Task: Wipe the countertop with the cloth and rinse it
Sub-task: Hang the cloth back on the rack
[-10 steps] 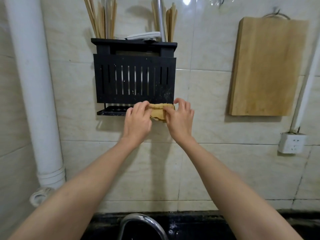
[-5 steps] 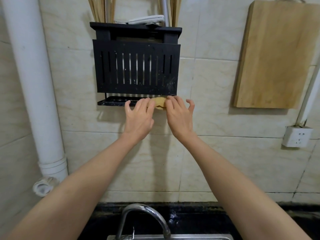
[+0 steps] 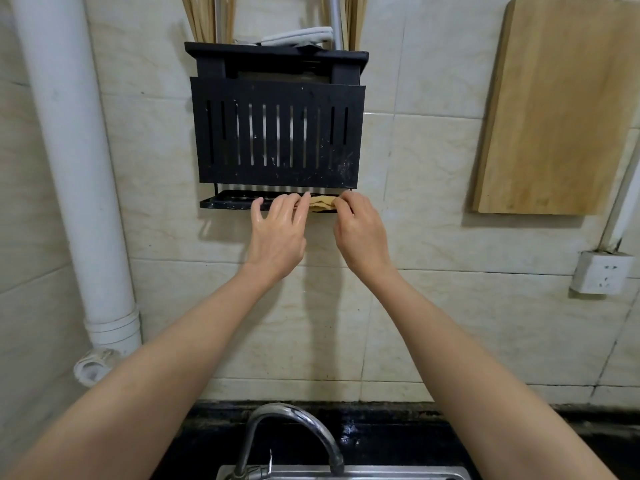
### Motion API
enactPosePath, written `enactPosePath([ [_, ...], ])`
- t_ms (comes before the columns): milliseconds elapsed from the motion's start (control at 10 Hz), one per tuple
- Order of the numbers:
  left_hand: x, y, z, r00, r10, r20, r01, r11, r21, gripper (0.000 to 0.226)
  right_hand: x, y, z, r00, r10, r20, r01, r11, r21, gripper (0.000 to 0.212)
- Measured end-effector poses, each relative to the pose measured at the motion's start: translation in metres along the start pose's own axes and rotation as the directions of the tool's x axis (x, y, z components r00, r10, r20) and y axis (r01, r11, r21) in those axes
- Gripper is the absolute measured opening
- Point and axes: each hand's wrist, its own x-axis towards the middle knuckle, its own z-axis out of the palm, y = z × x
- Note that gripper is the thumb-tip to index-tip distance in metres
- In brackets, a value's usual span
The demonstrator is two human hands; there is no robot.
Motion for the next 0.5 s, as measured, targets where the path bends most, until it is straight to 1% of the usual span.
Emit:
enactPosePath([
  [100, 0.0, -0.004, -0.001, 1.0, 0.011, -0.003, -0.011, 0.999, -0.031, 0.066, -0.006, 0.0, 0.0, 1.0, 0.002, 0.028, -0.001, 1.0, -0.021, 0.046],
  [200, -0.003, -0.002, -0.009, 0.99, 0.007, 0.141, -0.004, 1.0, -0.023, 0.072, -0.01, 0.001, -0.002, 0.996, 0.036, 0.081, -0.034, 0.999, -0.021, 0.057],
  [300, -0.009, 0.004, -0.011, 0.95, -0.011, 0.313, 0.008, 1.0, 0.012, 0.08, -0.011, -0.004, -0.008, 0.98, 0.063, 0.189, -0.061, 0.998, -0.017, 0.063],
  [400, -0.015, 0.007, -0.013, 0.959, -0.007, 0.285, 0.01, 1.0, -0.01, 0.083, -0.015, -0.004, -0.011, 0.963, 0.061, 0.263, -0.058, 0.998, -0.019, 0.069],
  [500, -0.031, 0.009, -0.014, 0.992, 0.01, 0.125, 0.006, 0.992, -0.124, 0.078, -0.028, -0.004, -0.016, 0.958, 0.077, 0.278, -0.085, 0.996, 0.016, 0.074],
])
